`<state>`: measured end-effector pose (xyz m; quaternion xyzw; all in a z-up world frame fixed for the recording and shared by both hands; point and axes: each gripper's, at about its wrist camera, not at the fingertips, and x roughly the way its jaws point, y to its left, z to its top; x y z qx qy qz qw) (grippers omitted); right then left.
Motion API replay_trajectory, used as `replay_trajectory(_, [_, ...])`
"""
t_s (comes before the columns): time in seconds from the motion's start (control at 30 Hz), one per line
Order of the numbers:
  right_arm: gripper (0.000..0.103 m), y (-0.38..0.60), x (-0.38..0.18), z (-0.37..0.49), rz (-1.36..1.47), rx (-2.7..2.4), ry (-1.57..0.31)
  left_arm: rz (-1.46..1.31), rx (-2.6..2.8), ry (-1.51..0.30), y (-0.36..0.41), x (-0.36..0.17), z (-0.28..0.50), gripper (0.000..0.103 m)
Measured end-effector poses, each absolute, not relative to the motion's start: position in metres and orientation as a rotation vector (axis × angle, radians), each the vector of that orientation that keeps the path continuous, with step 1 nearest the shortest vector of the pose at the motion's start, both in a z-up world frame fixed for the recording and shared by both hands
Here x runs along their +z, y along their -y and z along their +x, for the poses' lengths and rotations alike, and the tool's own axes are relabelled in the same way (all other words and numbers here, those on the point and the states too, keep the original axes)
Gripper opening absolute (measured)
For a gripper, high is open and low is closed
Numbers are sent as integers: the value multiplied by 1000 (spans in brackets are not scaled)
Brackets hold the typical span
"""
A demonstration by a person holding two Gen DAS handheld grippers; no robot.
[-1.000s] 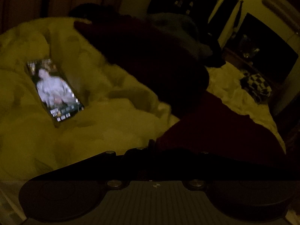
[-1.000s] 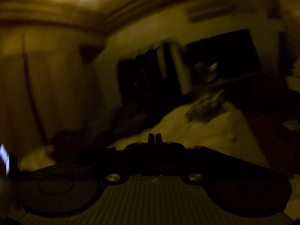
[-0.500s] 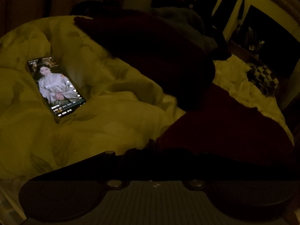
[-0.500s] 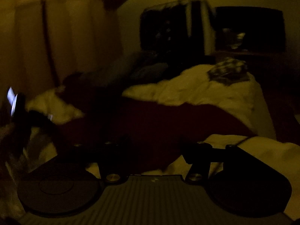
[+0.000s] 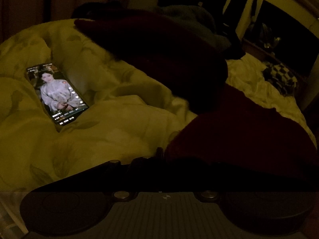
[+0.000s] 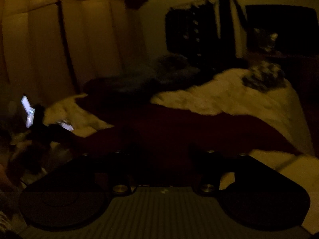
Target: Fold large clothes
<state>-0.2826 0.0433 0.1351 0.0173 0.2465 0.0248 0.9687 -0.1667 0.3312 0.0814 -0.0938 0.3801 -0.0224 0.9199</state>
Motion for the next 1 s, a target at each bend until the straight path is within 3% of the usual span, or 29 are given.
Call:
replay_trajectory(0.23, [61, -65, 105, -252, -161, -109, -682, -185, -58, -784, -333, 79, -166, 45])
replay_trajectory(0.4, [55, -40, 83, -264, -90, -208, -749, -189, -58, -790, -333, 77, -166, 45])
replay_trajectory(0.43, [38, -36, 80, -268, -93, -224, -735, -189, -58, -790, -332, 77, -166, 45])
replay_trajectory(0.47, [13, -31, 78, -273, -91, -244, -703, -188, -57, -790, -332, 77, -166, 45])
replay_trajectory(0.6, [12, -18, 104, -300, 78, -204, -475, -194, -58, -781, -331, 81, -170, 46])
replay_trajectory(0.73, [10, -14, 143, -324, 86, -225, -313, -210, -69, -770, -333, 87, -171, 62])
replay_trajectory(0.83, [7, -3, 157, -338, 64, -293, -269, -208, -79, -770, -331, 87, -170, 62])
replay_trajectory(0.87, [2, 3, 157, -342, 65, -326, -274, -204, -72, -774, -330, 84, -169, 63])
replay_trajectory(1.0, [2, 25, 135, -348, 107, -397, -380, -174, -59, -811, -327, 75, -164, 63])
